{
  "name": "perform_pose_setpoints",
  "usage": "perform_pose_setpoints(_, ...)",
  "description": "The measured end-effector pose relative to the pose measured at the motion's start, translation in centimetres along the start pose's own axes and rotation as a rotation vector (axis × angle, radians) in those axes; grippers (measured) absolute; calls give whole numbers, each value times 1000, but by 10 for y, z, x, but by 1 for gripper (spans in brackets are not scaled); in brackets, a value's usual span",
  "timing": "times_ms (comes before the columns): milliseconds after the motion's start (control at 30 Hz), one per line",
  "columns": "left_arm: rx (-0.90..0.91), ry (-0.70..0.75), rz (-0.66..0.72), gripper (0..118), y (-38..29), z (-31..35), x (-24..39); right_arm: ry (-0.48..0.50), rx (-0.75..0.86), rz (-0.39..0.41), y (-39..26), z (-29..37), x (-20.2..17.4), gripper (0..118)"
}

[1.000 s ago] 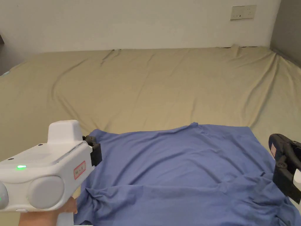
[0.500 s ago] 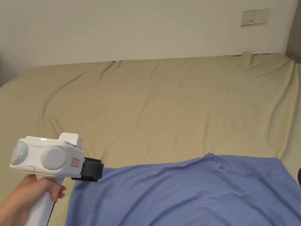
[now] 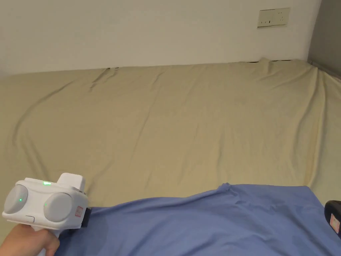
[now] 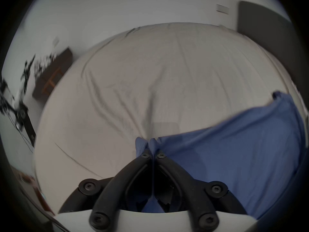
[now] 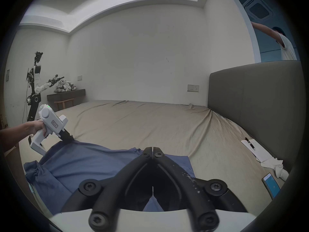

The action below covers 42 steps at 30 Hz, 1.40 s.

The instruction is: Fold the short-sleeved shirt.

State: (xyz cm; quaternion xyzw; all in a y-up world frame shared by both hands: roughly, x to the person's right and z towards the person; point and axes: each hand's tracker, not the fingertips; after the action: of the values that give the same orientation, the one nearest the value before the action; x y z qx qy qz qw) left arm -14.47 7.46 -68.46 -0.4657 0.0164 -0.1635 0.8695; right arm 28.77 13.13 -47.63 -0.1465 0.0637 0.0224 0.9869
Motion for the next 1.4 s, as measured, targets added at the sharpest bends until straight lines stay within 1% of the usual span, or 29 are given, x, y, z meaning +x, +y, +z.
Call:
perform_pose_setpoints(33, 18, 20, -7, 0, 0, 5, 2, 1, -8, -2, 0, -1, 1, 2)
perform_pose_setpoints(167, 29, -64, 96, 0, 0, 16, 0, 17, -71, -53, 0, -8, 7, 2)
perform_pose_setpoints(200, 34, -69, 80, 0, -1, 18, 0, 29, -103, -54, 1, -12, 12, 8)
perform_pose_setpoints(233, 35, -66, 76, 0, -2, 18, 1, 55, -151, -68, 1, -19, 17, 22)
perform_pose_setpoints(267, 25, -56, 45, 0, -2, 19, 3, 67, -229, -90, 5, -30, 20, 50)
perform_pose_setpoints(300, 22, -45, 23, 0, -2, 20, 5, 63, -290, -91, 6, -44, 25, 99)
perform_pose_setpoints(333, 21, -38, 17, 0, -3, 21, 6, 63, -329, -85, 5, -58, 31, 118)
perform_pose_setpoints(367, 26, -44, 19, 0, -3, 22, 8, 27, -317, -80, 9, -63, 35, 118)
perform_pose_setpoints(400, 21, -63, 17, 0, -3, 22, 8, 44, -337, -87, 13, -79, 36, 117)
perform_pose_setpoints(467, 9, -73, 15, 0, -2, 19, 11, 32, -470, -87, 22, -110, 45, 118)
perform_pose_setpoints(500, 7, -74, 12, 0, -2, 18, 12, 17, -532, -67, 24, -127, 47, 118)
perform_pose_setpoints(533, 3, -79, 6, 0, -2, 17, 13, 6, -589, -39, 22, -149, 69, 118)
perform_pose_setpoints(633, -6, -87, -14, 0, -2, 10, 17, -40, -719, 53, 15, -197, 82, 117)
perform_pose_setpoints(700, -17, -101, -13, 0, -2, 4, 18, -30, -788, 82, 9, -227, 91, 116)
perform_pose_setpoints(767, -33, -111, -9, 0, -2, -2, 17, -52, -802, 48, 3, -248, 96, 113)
perform_pose_setpoints(800, -40, -107, -10, 0, -2, -5, 18, -43, -830, 17, -3, -256, 99, 108)
perform_pose_setpoints(867, -48, -106, -18, 0, -4, -9, 19, -16, -896, -8, -13, -269, 100, 90)
perform_pose_setpoints(900, -49, -110, -14, 0, -3, -11, 18, -5, -886, -5, -16, -267, 97, 89)
perform_pose_setpoints(933, -49, -119, -9, 0, -3, -11, 17, -24, -867, 20, -15, -265, 91, 78)
perform_pose_setpoints(967, -51, -123, -10, 0, -2, -11, 16, -8, -817, 69, -10, -258, 89, 64)
perform_pose_setpoints(1000, -53, -126, -6, 0, -1, -11, 15, 46, -782, 67, -6, -250, 90, 55)
perform_pose_setpoints(1033, -55, -127, 2, 0, 1, -11, 12, 40, -745, 70, -1, -243, 89, 55)
perform_pose_setpoints(1067, -52, -134, 9, 0, 4, -9, 9, 63, -700, 55, 4, -236, 85, 21)
perform_pose_setpoints(1100, -46, -135, 11, 0, 6, -8, 9, 63, -670, 41, 10, -231, 83, 7)
perform_pose_setpoints(1200, -25, -83, 19, 0, 22, -7, 1, 40, -604, 104, 23, -232, 82, 7)
perform_pose_setpoints(1267, -19, -52, 30, 0, 33, -10, -7, 2, -543, 19, 32, -235, 88, 7)
perform_pose_setpoints(1333, -14, -47, 48, 0, 43, -9, -17, 12, -518, -115, 39, -238, 96, 7)
perform_pose_setpoints(1367, -15, -64, 59, 0, 46, -6, -22, 29, -516, -119, 42, -238, 96, 7)
perform_pose_setpoints(1400, -6, -90, 94, 0, 48, -2, -26, 24, -501, -93, 44, -236, 93, 7)
